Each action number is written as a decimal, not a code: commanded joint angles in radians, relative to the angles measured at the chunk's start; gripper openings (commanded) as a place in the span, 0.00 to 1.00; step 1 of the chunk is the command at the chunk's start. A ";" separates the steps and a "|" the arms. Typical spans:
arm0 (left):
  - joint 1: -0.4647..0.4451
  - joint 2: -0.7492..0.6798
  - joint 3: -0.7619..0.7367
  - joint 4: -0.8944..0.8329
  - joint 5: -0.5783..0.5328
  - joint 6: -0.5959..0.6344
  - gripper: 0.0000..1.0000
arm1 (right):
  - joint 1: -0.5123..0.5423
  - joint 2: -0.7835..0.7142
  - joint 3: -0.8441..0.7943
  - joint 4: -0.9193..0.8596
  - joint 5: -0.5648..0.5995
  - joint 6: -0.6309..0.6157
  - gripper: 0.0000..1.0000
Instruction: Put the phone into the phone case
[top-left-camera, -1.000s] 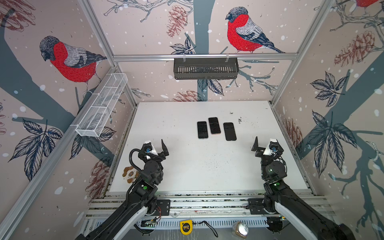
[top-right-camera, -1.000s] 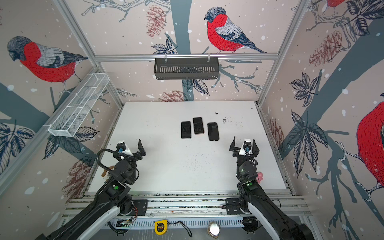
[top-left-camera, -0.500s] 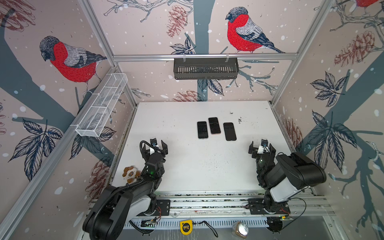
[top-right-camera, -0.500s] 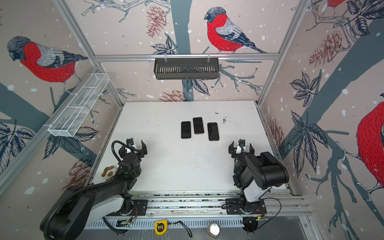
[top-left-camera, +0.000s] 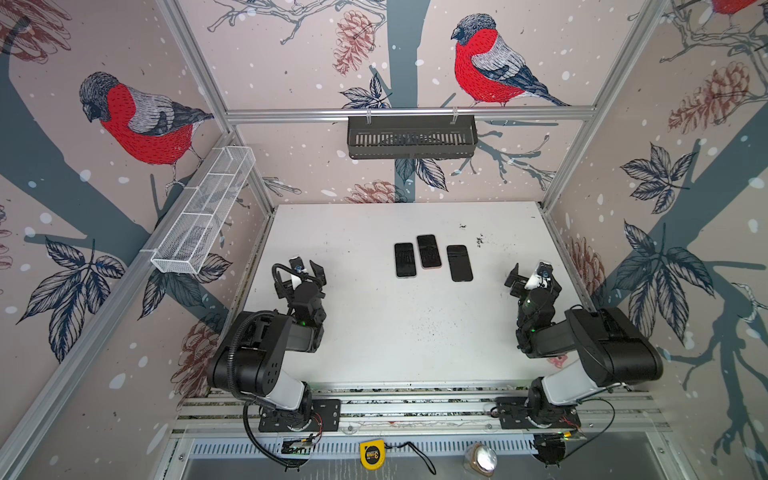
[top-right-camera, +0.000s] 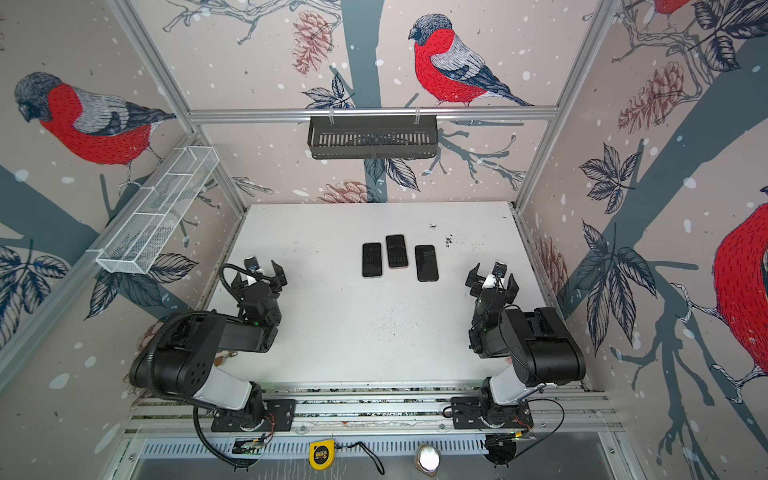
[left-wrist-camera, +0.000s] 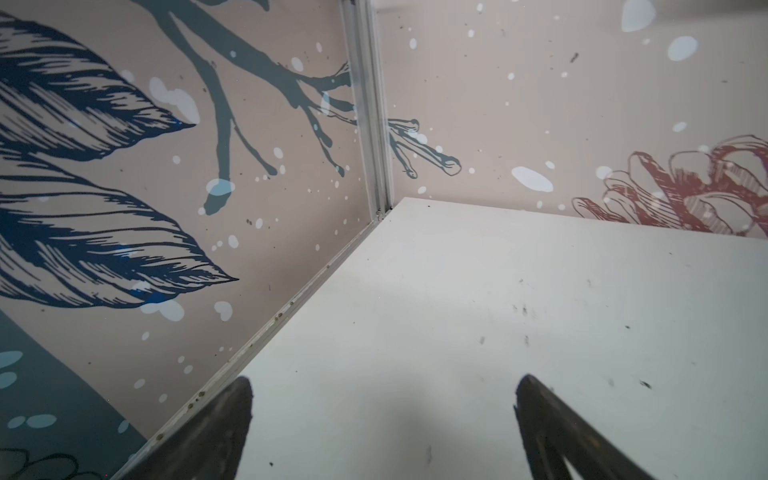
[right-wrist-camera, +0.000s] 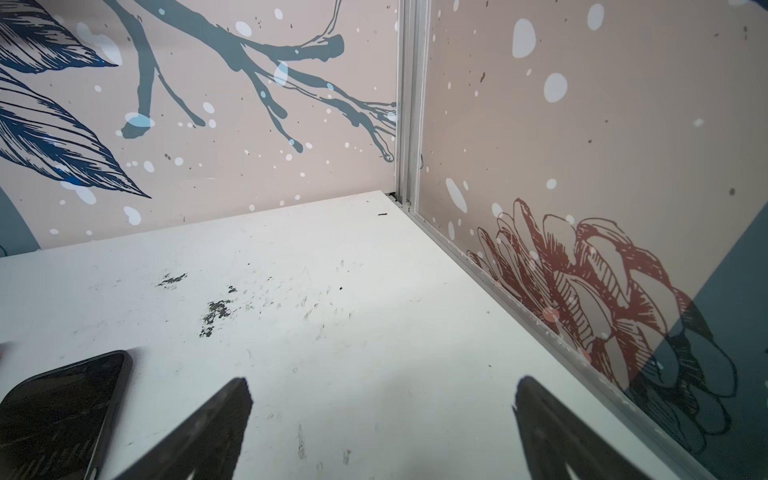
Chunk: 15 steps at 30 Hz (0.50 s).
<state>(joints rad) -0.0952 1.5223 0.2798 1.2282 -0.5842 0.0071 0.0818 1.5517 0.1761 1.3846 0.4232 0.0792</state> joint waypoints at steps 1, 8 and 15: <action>0.023 -0.010 -0.001 -0.037 0.167 -0.069 0.98 | 0.000 -0.004 0.003 0.004 0.002 0.014 1.00; 0.004 0.020 -0.052 0.070 0.177 -0.044 0.99 | 0.000 -0.003 0.003 0.004 0.001 0.014 1.00; 0.003 0.029 -0.065 0.101 0.204 -0.028 0.99 | -0.012 -0.005 0.008 -0.010 -0.023 0.019 0.99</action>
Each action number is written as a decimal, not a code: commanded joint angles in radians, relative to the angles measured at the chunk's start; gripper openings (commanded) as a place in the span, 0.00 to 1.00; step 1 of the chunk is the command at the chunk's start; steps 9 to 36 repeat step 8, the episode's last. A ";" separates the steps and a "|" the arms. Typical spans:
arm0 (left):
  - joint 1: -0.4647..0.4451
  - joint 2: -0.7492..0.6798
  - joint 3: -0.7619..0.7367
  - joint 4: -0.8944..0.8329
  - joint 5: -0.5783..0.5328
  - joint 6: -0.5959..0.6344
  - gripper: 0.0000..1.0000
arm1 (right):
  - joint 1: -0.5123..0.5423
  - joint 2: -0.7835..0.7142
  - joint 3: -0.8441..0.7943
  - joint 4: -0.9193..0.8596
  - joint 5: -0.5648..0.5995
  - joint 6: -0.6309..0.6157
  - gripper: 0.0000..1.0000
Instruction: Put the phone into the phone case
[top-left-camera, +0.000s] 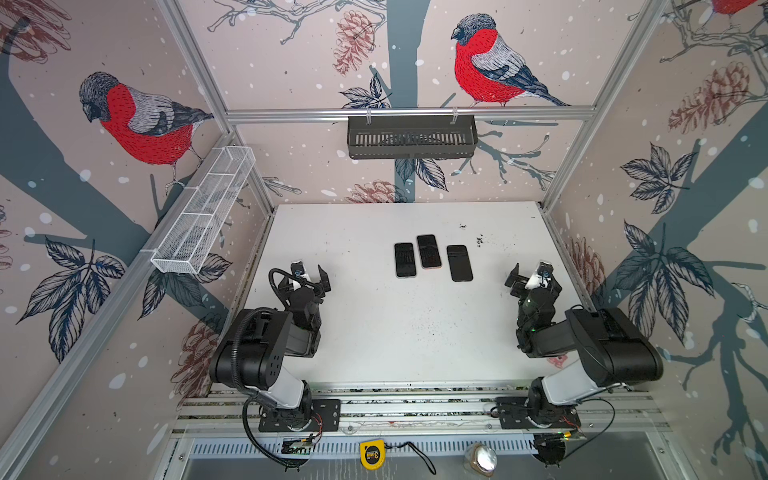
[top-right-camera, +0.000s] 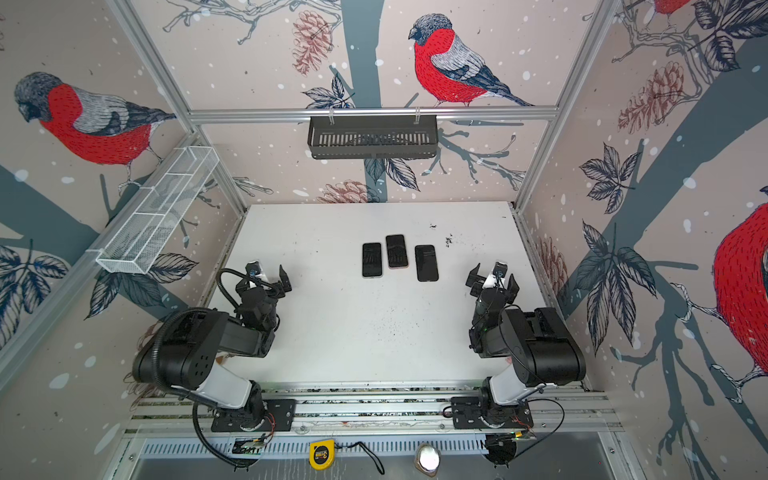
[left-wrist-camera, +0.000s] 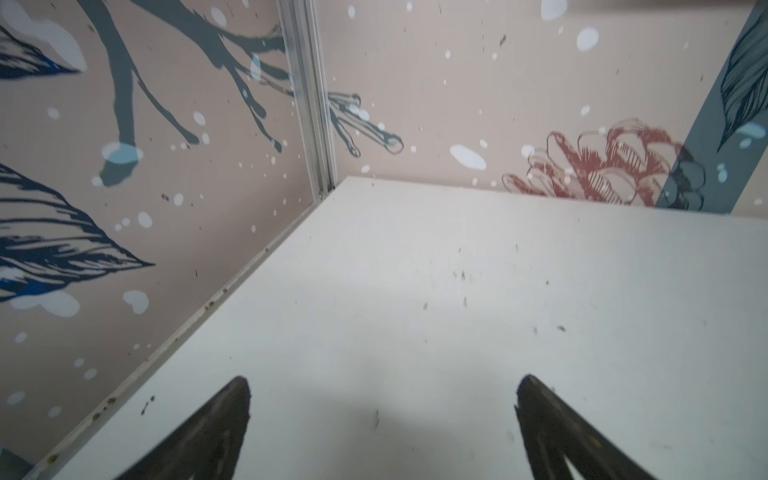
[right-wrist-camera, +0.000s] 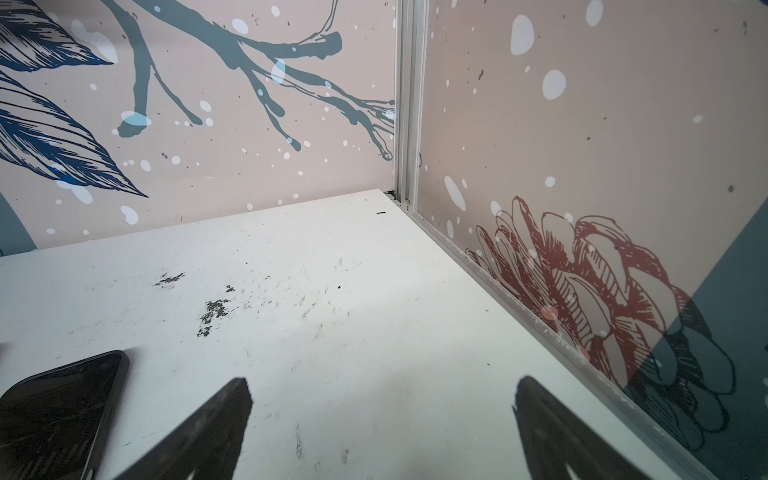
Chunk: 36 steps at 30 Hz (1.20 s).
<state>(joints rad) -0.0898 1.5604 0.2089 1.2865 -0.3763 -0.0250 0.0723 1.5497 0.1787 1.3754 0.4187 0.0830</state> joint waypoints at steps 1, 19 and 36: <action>-0.002 0.002 0.016 0.047 -0.008 0.007 0.99 | -0.002 -0.003 0.006 -0.002 -0.018 0.014 1.00; -0.001 0.006 0.008 0.070 -0.009 0.008 0.99 | -0.023 -0.006 0.014 -0.027 -0.094 0.012 1.00; -0.001 0.006 0.008 0.070 -0.009 0.008 0.99 | -0.023 -0.006 0.014 -0.027 -0.094 0.012 1.00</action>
